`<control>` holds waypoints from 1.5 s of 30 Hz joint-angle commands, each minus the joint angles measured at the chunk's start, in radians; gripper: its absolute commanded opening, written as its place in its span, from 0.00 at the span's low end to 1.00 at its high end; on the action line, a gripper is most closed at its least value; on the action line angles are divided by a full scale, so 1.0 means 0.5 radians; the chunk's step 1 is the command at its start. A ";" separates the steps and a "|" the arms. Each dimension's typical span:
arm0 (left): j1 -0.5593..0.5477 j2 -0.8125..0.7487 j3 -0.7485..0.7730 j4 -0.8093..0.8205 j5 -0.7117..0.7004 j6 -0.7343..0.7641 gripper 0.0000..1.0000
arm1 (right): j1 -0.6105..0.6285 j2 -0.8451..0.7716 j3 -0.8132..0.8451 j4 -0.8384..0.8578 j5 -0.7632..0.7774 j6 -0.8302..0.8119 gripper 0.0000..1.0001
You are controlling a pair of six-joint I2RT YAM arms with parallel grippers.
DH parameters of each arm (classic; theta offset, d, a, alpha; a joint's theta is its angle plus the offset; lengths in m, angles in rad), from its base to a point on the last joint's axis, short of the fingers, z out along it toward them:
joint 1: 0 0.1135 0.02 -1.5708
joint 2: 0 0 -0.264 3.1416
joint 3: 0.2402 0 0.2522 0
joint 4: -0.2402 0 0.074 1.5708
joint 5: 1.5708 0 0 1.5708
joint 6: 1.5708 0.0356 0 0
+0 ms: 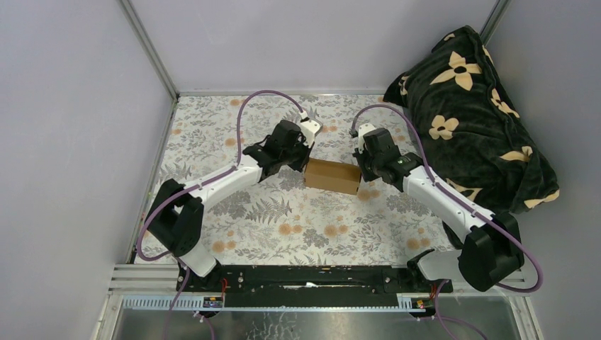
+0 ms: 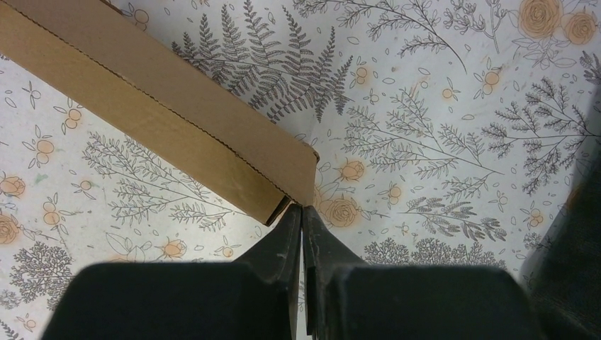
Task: Fold the paper box
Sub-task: Close the paper box at the center of the board.
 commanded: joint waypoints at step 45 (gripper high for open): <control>-0.119 0.085 0.229 -0.213 -0.037 -0.111 0.18 | 0.001 0.139 0.301 -0.236 -0.097 0.200 0.23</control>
